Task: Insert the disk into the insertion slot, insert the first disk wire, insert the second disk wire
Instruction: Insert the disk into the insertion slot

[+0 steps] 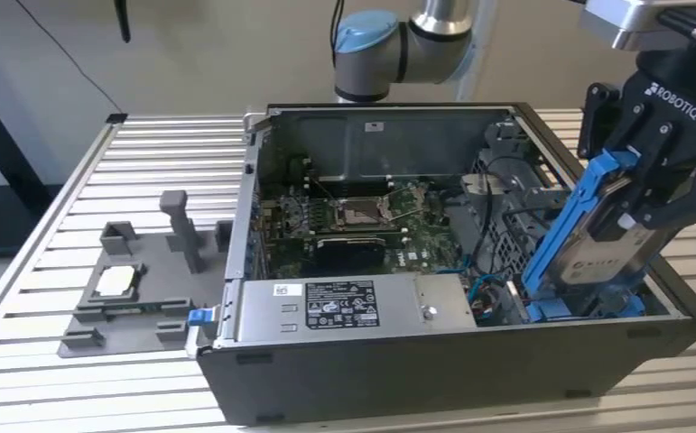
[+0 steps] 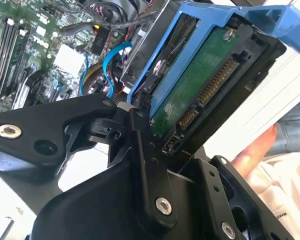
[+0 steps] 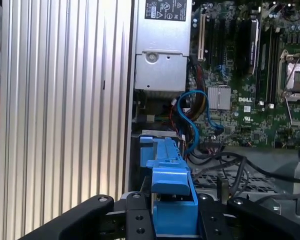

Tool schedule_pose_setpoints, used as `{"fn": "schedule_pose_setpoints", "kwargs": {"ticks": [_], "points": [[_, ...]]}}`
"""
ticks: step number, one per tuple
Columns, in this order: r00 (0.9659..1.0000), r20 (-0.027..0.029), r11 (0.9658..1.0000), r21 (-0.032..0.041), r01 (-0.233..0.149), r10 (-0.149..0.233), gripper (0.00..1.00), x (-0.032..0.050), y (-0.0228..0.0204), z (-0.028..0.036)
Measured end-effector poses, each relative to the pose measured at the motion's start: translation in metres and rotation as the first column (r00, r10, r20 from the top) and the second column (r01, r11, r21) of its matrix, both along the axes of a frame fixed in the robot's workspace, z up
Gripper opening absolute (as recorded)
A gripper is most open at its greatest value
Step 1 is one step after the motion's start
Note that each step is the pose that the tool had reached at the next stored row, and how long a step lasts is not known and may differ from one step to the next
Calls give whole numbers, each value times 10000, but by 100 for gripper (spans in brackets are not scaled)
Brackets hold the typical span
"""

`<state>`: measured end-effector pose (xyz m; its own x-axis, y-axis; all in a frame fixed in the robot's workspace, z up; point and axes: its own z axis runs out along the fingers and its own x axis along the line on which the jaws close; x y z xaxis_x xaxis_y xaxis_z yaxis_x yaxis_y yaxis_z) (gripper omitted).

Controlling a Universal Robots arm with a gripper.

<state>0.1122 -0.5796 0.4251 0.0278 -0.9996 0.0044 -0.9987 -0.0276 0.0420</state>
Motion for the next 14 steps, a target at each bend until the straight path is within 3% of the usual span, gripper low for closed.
{"fn": "schedule_pose_setpoints", "kwargs": {"ticks": [7,14], "points": [[10000,0,10000,-4,2,-2,33,16,10,-101],[10000,0,10000,-1,41,-41,33,24,68,-169]]}}
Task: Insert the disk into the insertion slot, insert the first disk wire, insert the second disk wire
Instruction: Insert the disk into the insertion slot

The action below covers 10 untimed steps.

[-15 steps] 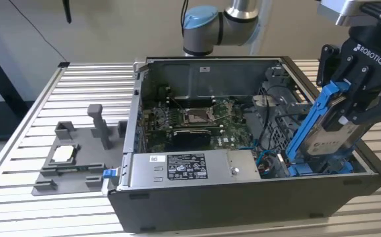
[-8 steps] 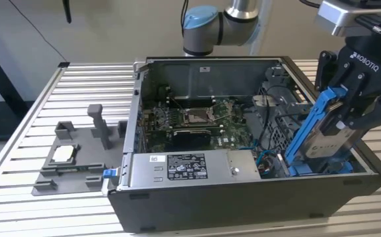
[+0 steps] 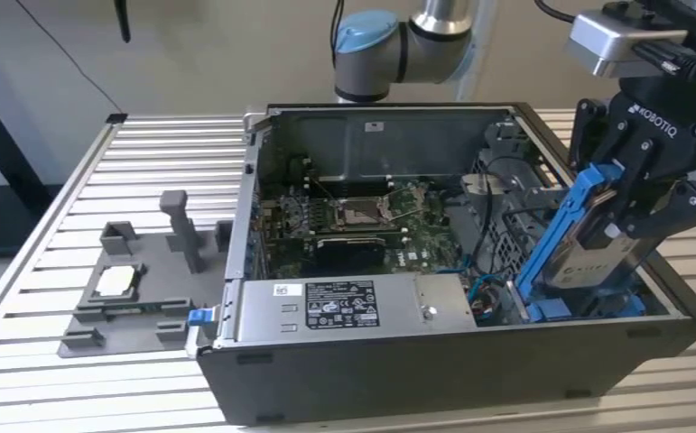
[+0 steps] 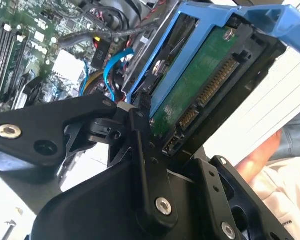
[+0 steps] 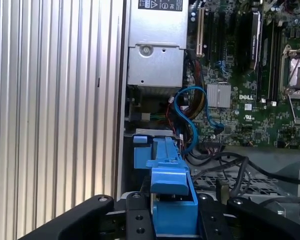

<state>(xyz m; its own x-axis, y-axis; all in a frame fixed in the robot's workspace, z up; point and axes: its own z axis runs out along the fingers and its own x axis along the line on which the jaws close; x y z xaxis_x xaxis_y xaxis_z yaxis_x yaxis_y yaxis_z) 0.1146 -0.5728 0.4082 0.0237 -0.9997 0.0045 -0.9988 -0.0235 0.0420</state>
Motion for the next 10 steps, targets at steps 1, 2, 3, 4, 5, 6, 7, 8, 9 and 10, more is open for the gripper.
{"fn": "schedule_pose_setpoints", "kwargs": {"ticks": [1,2,3,4,5,6,7,8,9,10], "points": [[10000,0,10000,3,13,-13,33,0,5,-11],[10000,0,10000,-4,26,-26,33,0,12,-19],[10000,0,10000,0,39,-39,33,1,17,-33],[10000,0,10000,-3,52,-52,33,1,22,-43],[10000,1,10000,0,64,-64,33,2,27,-58],[10000,0,10000,3,77,-77,33,2,31,-74],[10000,0,10000,1,91,-91,33,2,35,-90],[9999,0,9999,-1,102,-102,33,2,38,-107],[9999,0,9999,-1,112,-112,33,2,40,-125],[9999,0,9999,-1,120,-120,33,2,41,-144]]}}
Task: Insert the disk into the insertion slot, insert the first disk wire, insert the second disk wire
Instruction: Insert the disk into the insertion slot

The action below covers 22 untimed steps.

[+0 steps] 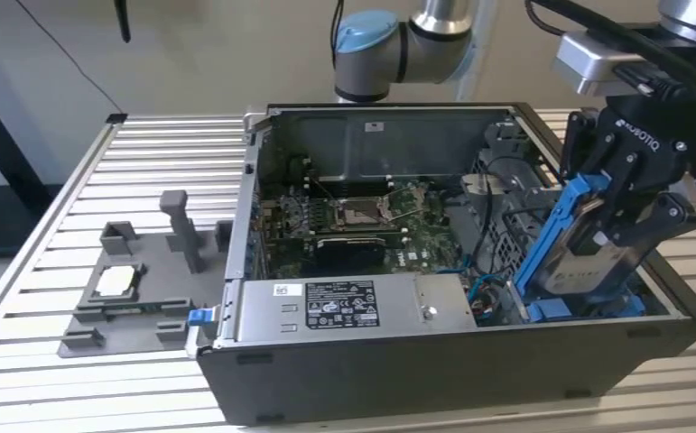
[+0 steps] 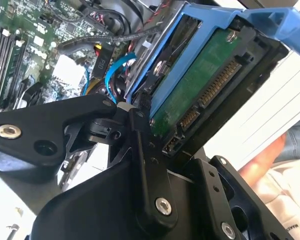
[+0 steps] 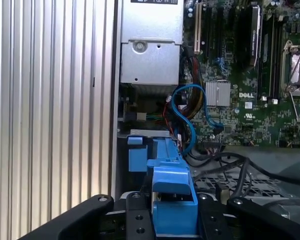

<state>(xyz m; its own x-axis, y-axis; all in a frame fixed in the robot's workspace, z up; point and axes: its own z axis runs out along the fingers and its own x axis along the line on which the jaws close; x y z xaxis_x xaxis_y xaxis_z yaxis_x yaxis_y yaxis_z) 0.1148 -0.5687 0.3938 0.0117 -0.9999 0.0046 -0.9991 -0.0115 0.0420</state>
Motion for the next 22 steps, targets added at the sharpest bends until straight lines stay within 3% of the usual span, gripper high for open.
{"fn": "schedule_pose_setpoints", "kwargs": {"ticks": [3,11,13,15,16,22], "points": [[10000,1,10000,1,11,-11,33,0,1,-36],[10000,3,10000,5,10,-10,33,1,2,-41],[10000,1,10000,2,10,-10,40,1,1,-42],[10000,1,10000,1,11,-11,40,1,1,-43],[10000,1,10000,2,11,-11,47,1,1,-43],[10000,1,10000,1,11,-11,47,0,1,-46]]}}
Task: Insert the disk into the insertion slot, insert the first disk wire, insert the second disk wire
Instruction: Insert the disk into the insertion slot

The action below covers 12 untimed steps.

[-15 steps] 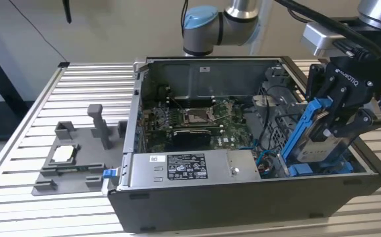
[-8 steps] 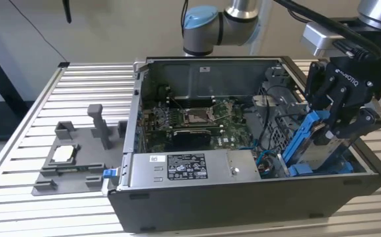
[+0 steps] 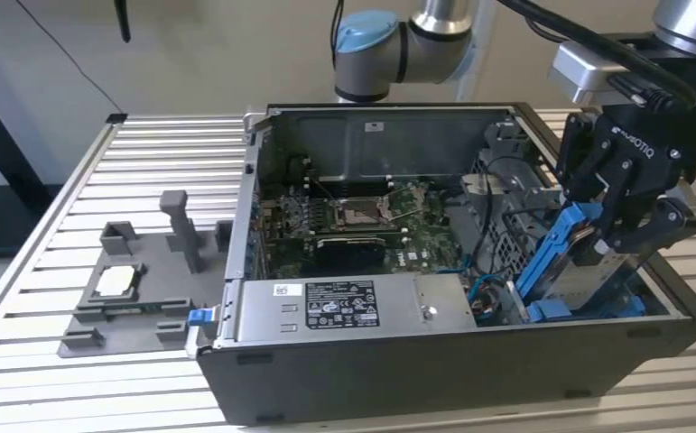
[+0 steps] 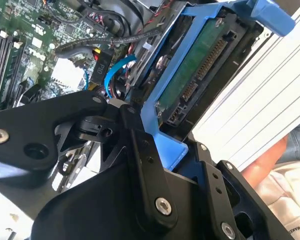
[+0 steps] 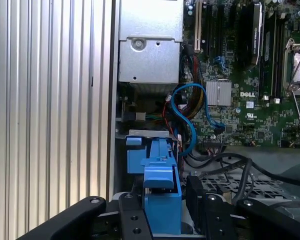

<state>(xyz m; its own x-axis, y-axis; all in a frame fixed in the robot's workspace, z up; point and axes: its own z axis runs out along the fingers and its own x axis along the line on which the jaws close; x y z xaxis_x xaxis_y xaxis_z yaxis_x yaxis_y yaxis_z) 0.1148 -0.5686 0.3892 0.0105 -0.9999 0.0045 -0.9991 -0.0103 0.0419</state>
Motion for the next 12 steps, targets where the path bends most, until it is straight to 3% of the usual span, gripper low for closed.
{"fn": "schedule_pose_setpoints", "kwargs": {"ticks": [12], "points": [[10000,0,10000,0,0,0,45,0,0,-6]]}}
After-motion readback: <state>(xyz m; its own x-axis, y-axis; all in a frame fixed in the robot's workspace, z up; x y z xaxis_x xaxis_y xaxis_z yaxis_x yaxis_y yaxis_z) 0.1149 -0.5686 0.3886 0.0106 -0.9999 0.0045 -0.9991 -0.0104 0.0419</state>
